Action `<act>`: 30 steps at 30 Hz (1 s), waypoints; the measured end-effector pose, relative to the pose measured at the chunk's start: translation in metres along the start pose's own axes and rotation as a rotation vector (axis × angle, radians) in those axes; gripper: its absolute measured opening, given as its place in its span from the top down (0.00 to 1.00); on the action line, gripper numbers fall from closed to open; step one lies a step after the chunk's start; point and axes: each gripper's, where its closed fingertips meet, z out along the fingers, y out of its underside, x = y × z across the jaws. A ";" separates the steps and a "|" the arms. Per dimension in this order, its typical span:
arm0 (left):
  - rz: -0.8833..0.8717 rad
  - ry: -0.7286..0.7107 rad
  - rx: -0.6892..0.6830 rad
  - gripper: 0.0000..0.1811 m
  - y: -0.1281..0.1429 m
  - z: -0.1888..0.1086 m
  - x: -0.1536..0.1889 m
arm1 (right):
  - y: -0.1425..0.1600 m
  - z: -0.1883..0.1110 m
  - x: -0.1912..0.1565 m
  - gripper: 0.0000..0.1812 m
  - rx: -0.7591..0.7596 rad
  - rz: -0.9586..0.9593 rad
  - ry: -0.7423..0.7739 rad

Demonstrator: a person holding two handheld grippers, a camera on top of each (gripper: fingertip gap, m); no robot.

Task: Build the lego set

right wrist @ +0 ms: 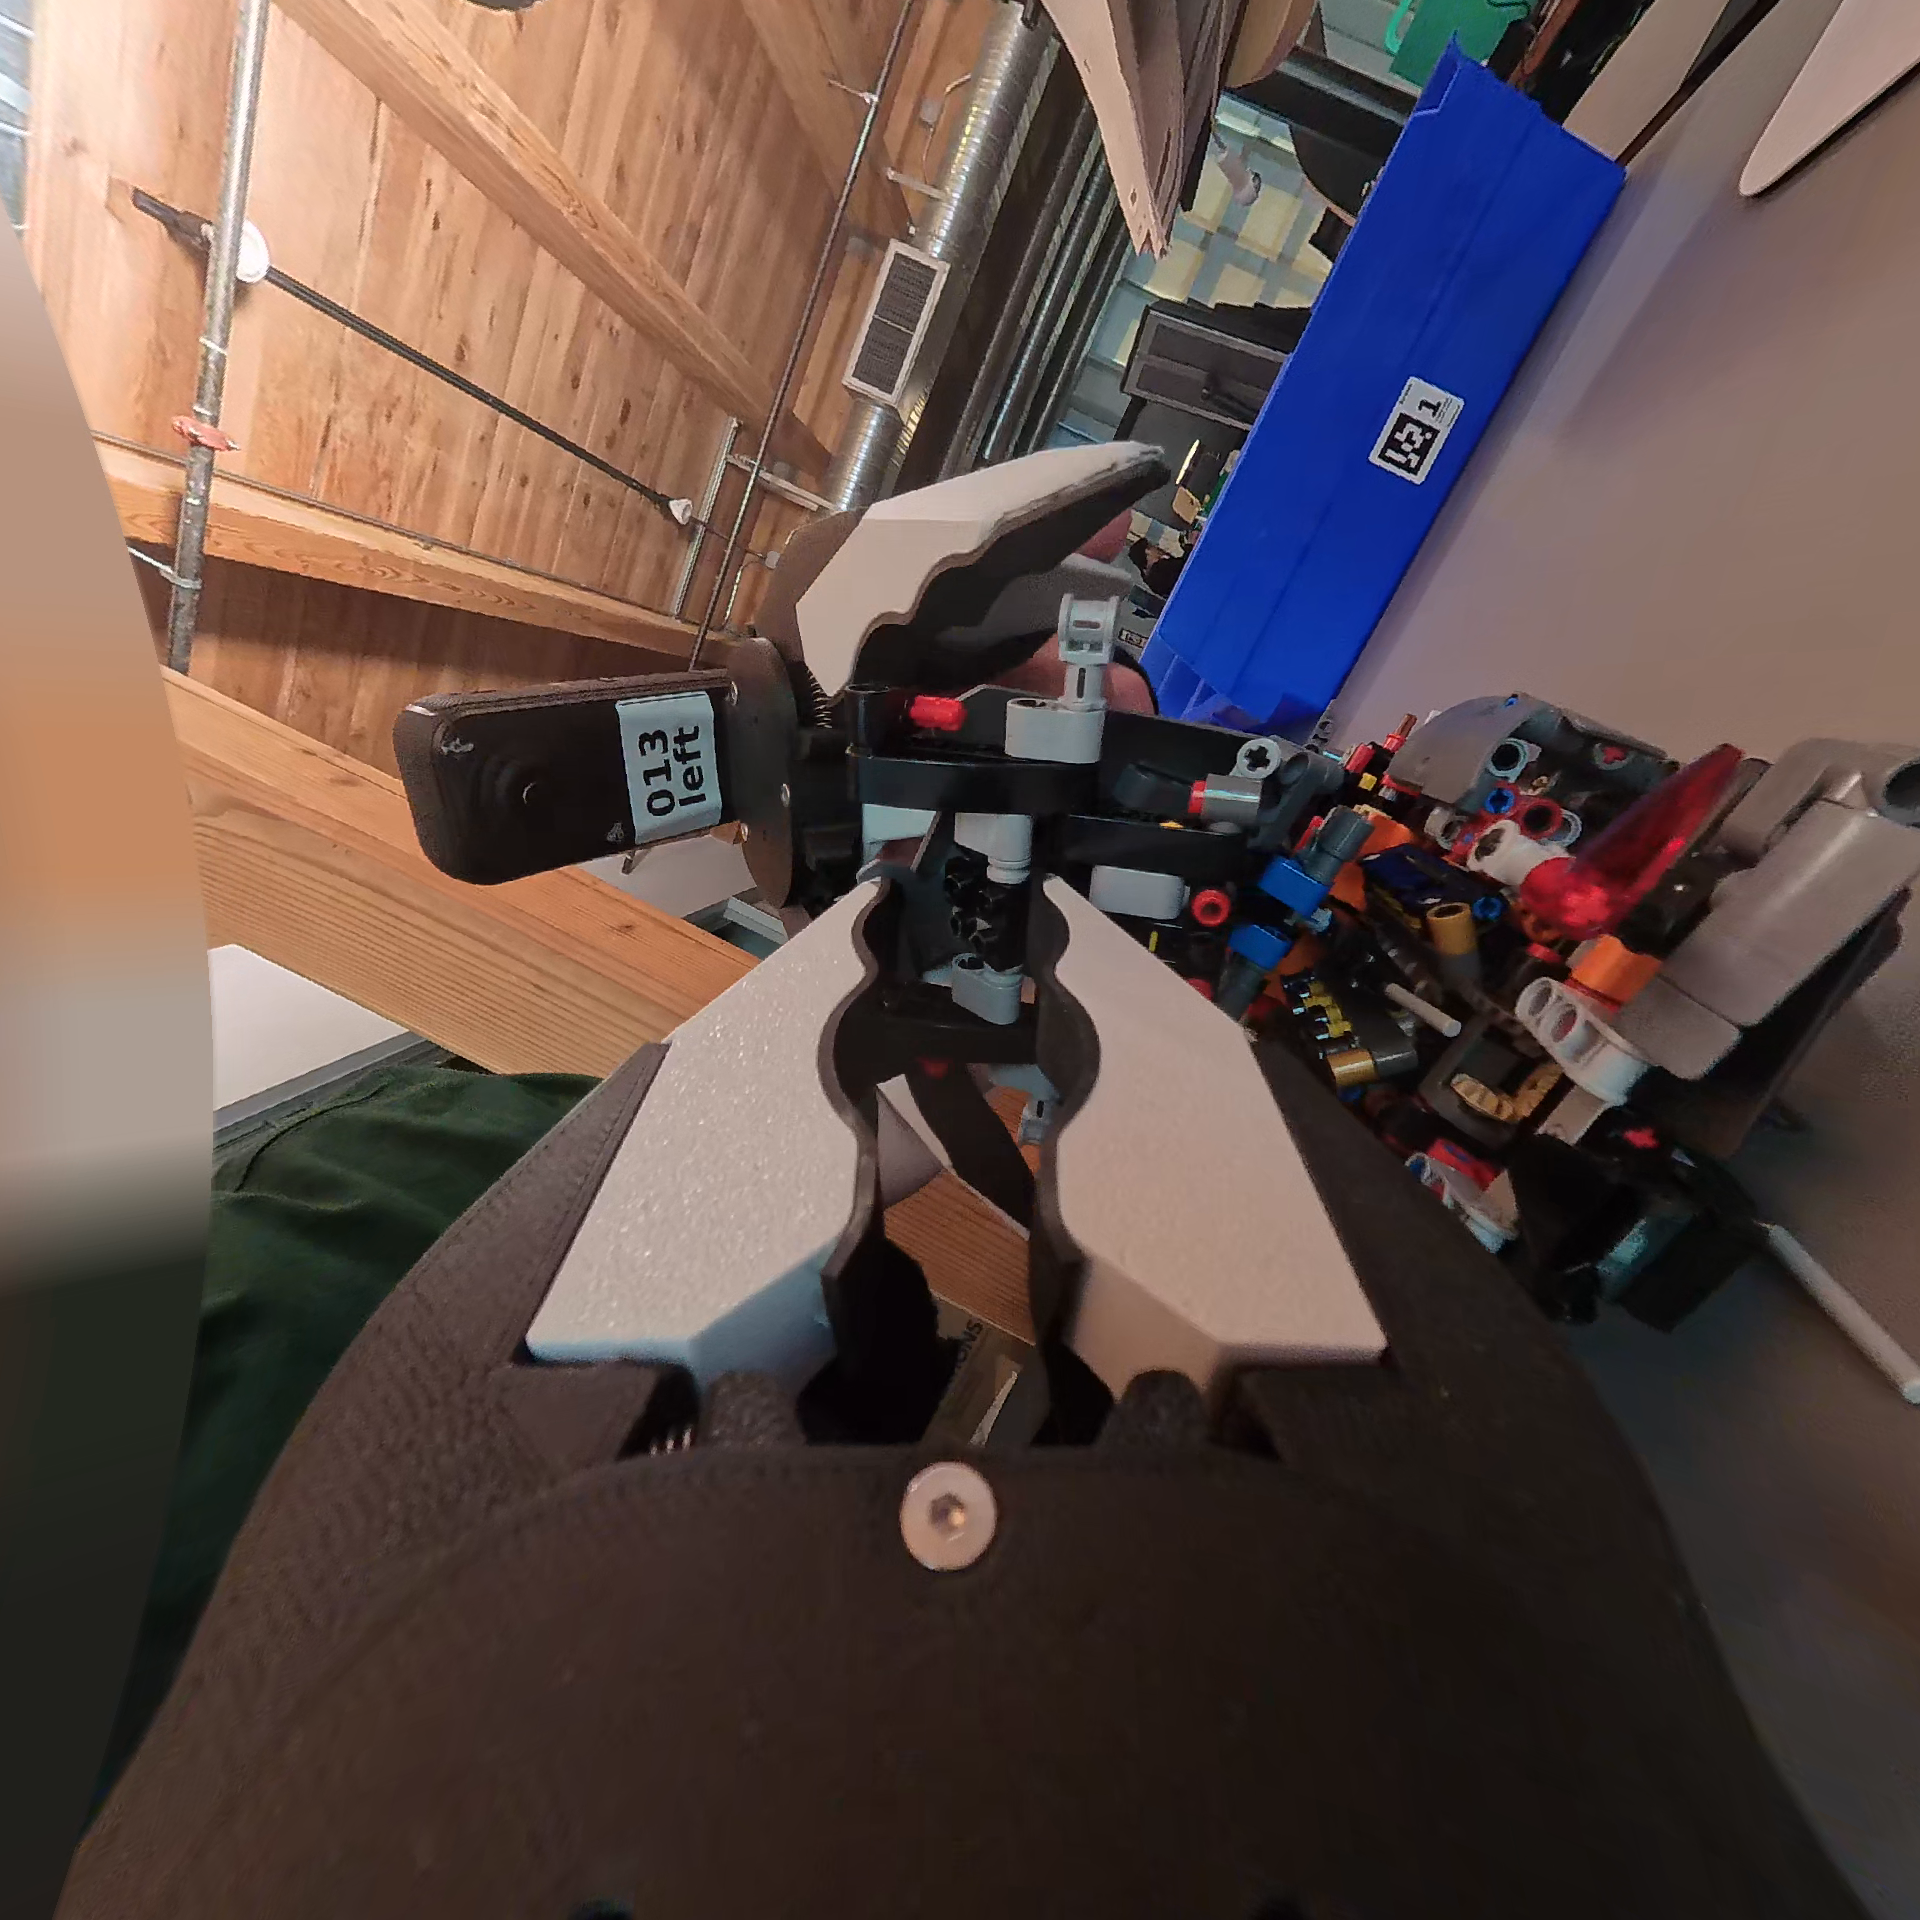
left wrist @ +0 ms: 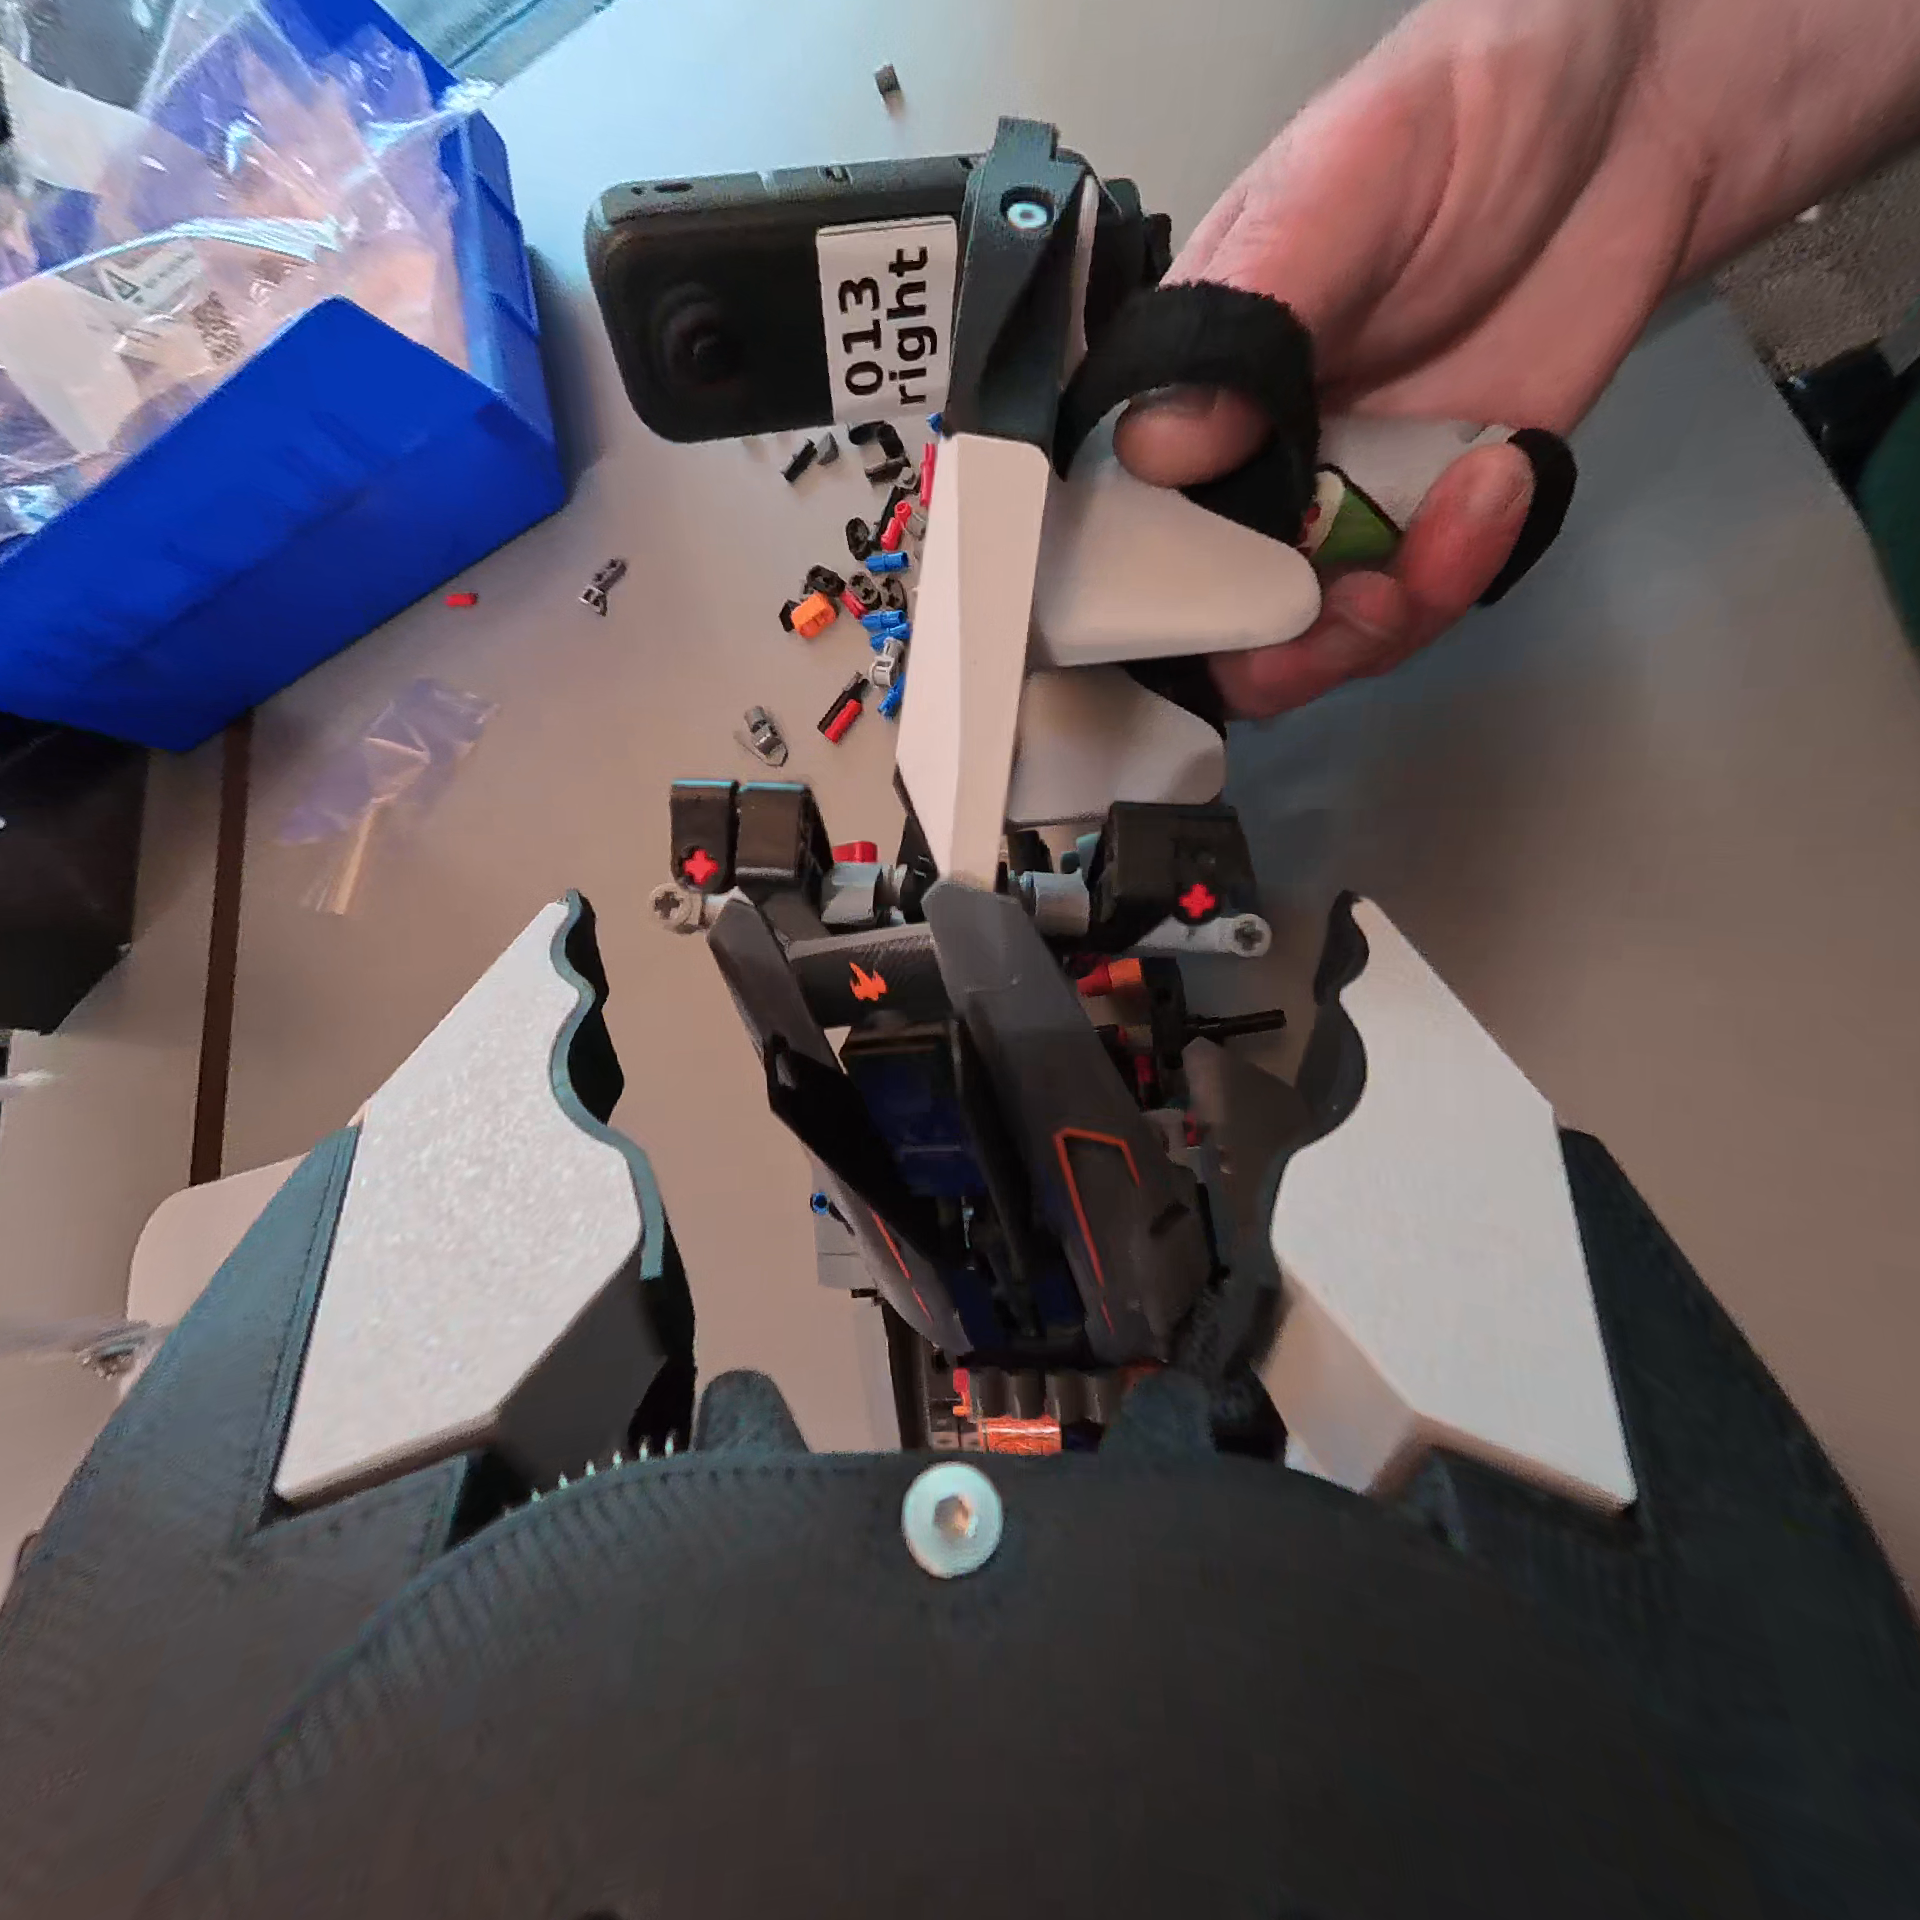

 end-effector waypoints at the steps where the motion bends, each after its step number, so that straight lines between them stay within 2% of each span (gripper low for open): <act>1: 0.008 0.013 0.000 0.27 0.000 0.002 0.001 | 0.000 0.000 0.000 0.88 0.001 0.001 -0.001; 8: 0.049 0.016 -0.007 0.32 0.001 0.010 0.001 | 0.000 0.000 0.000 0.89 -0.001 0.011 -0.010; 15: 0.036 0.008 0.010 0.33 -0.001 0.008 0.000 | -0.001 0.000 -0.001 0.89 0.007 0.010 -0.014; 30: -0.005 0.077 -0.013 0.33 0.002 0.004 0.003 | 0.000 -0.011 0.000 0.81 0.023 -0.060 0.031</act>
